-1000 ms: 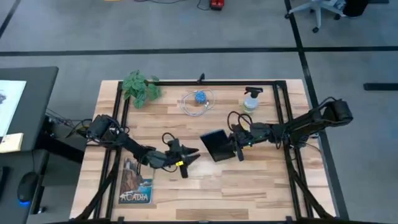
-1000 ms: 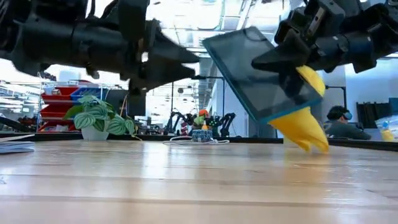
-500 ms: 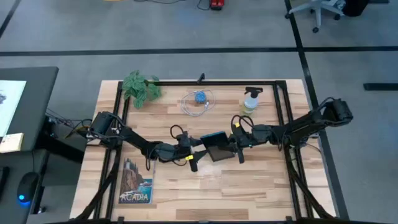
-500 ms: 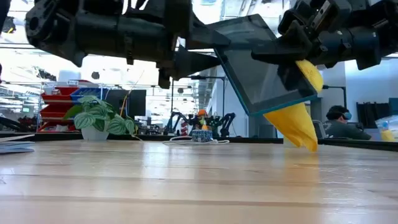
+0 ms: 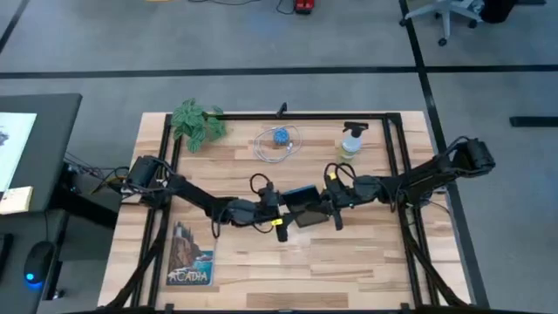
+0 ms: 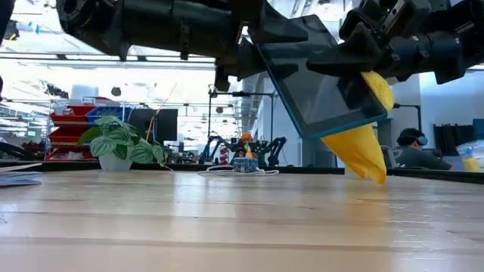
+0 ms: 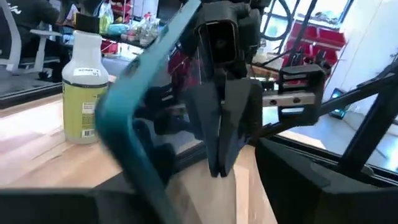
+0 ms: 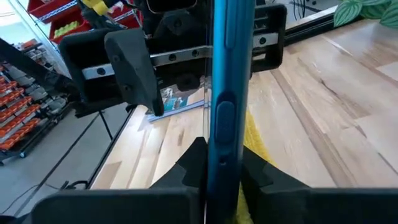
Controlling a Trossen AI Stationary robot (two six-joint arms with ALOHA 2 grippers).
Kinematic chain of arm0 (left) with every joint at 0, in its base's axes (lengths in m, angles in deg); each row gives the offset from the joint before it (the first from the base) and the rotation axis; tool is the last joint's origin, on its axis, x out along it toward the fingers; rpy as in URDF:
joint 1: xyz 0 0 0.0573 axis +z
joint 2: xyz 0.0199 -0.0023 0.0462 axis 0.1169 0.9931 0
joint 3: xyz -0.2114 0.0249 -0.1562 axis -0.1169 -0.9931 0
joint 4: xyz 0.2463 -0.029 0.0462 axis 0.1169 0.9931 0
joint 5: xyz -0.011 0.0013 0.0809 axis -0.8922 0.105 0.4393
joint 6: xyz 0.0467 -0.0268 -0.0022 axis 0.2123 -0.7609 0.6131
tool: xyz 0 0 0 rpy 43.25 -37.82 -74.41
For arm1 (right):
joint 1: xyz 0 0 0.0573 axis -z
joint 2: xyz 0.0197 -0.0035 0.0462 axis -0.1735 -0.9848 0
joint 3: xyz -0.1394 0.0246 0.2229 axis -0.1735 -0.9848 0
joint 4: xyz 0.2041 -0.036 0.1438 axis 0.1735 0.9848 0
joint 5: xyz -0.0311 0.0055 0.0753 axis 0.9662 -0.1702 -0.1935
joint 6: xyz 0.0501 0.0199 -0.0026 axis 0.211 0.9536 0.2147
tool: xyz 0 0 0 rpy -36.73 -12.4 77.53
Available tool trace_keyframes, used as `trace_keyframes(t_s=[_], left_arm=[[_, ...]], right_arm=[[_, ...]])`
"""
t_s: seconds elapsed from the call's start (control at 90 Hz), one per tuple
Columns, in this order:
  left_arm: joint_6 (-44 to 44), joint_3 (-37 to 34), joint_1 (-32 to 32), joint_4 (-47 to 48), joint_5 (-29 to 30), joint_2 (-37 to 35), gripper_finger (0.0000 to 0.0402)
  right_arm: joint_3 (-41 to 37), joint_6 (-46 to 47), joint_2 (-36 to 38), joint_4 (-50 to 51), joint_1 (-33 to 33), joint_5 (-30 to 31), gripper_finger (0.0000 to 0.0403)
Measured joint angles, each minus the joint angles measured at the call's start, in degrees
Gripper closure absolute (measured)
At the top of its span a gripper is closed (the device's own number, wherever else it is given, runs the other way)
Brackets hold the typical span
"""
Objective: Apply microfiber cloth
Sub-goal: Wipe the back of the tablet with the yellow microfiber cloth
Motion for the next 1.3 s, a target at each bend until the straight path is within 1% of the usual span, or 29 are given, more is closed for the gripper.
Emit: trace_keyframes(t_s=[0.1, 0.178, 0.278, 0.389, 0.578, 0.622, 0.833, 0.944, 1.011, 1.133, 1.3], left_arm=[[1.0, 1.9, 0.0, 2.4, -0.3, 0.0, 0.0214], [1.7, 2.4, 0.0, 2.6, -0.3, 0.0, 0.0216], [1.9, 2.4, 0.0, 2.5, -0.3, 0.0, 0.0234], [1.9, 2.4, 0.3, 2.5, -0.3, 0.0, 0.0279], [2.2, 2.4, 0.3, 2.1, -0.8, 0.0, 0.0378], [2.1, 2.4, 0.3, 2.0, -1.0, 0.0, 0.0388], [2.5, 2.4, 0.2, 2.3, -0.9, 0.0, 0.0393], [3.1, 2.4, -0.3, 2.8, -0.6, 0.0, 0.0395], [3.1, 2.4, -0.5, 4.8, -0.5, -0.6, 0.0397], [0.7, 2.4, -1.0, 11.3, 0.3, -2.5, 0.0398], [-3.9, 2.3, -2.0, 21.6, 1.7, -6.7, 0.0398]], right_arm=[[0.0, -0.1, 0.0, 0.0, -0.1, -0.5, 0.0379], [0.0, -0.1, 0.0, 0.2, 0.0, -0.5, 0.0379], [0.0, -0.1, 0.0, 0.4, -0.1, -0.5, 0.0379], [0.0, -0.1, 0.0, 0.4, -0.1, -0.5, 0.0379], [0.0, -0.7, 0.0, 0.5, -0.1, -0.6, 0.0379], [0.0, -1.1, 0.0, 0.5, -0.1, -0.6, 0.0379], [0.0, -1.4, 0.0, 0.9, -0.1, -0.4, 0.0374], [0.2, -1.5, 0.0, 2.3, 0.0, -0.7, 0.0363], [0.3, -1.9, 0.0, 3.9, 0.0, -0.8, 0.0352], [0.3, -1.8, 0.1, 9.0, 0.6, -1.1, 0.0323], [0.2, -2.1, 0.1, 17.5, 1.2, -2.1, 0.0259]])
